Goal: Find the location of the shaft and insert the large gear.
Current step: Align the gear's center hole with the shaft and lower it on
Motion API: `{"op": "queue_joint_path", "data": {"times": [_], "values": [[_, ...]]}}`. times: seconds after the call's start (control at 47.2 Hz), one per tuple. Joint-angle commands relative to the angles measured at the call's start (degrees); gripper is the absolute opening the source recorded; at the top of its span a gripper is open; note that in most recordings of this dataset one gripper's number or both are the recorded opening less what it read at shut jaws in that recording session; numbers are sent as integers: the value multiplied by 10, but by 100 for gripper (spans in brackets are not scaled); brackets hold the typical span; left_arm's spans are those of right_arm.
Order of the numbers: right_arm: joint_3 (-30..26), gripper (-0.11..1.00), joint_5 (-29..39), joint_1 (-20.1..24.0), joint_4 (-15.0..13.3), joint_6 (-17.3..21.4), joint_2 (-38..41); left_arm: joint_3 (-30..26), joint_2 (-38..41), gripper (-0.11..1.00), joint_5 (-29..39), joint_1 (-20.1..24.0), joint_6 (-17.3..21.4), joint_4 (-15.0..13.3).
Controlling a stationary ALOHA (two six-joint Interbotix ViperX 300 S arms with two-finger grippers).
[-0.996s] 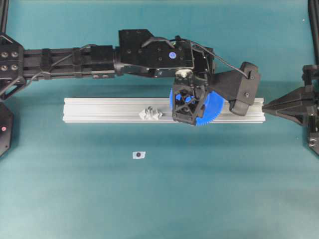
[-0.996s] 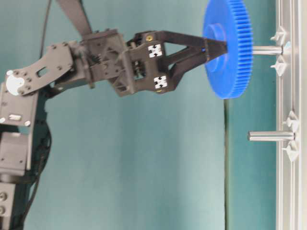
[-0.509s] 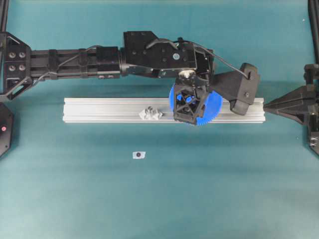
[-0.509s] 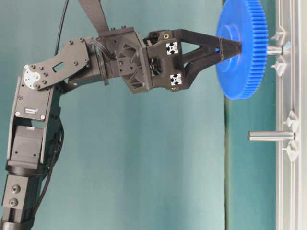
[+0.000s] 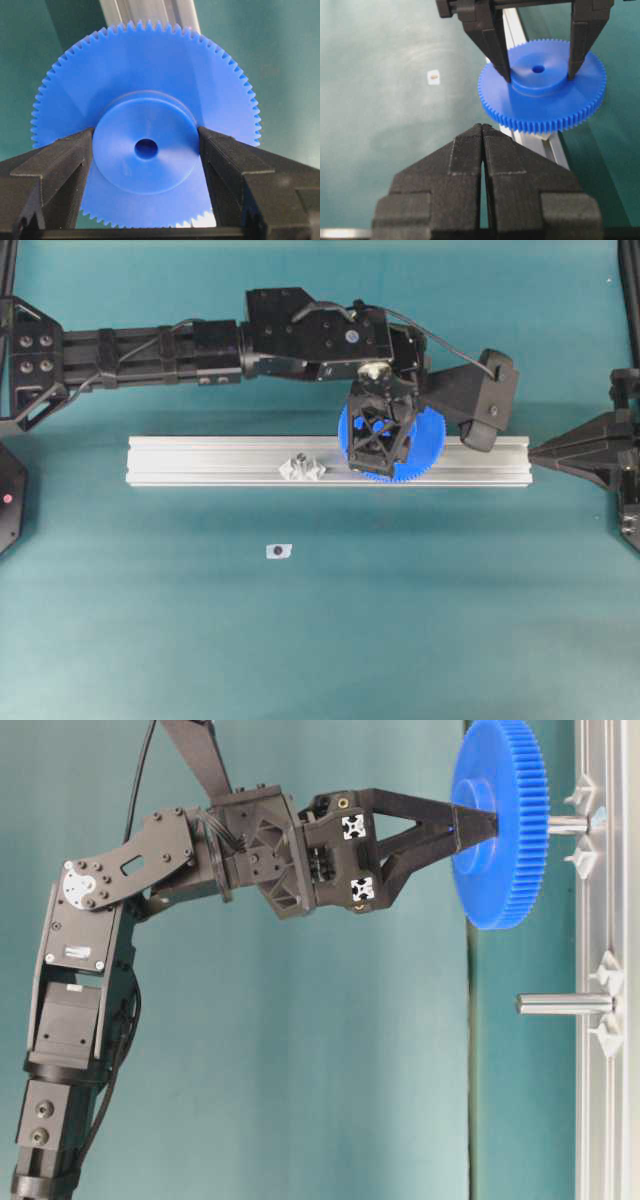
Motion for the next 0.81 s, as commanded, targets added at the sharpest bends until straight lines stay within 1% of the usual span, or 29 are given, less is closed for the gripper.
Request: {"op": "queue_joint_path", "data": {"times": [0.0, 0.403, 0.572, 0.784], "values": [[-6, -2, -4, -2, -1, 5, 3, -15, -12, 71, -4, 14, 2, 3], [-6, -2, -3, -2, -1, 5, 3, -17, -9, 71, -6, 20, 3, 3], [-5, -2, -3, -2, -1, 6, 3, -18, -9, 71, -6, 22, 17, 3], [-6, -2, -4, -2, -1, 6, 3, -18, -9, 71, -6, 23, 18, 3]]}}
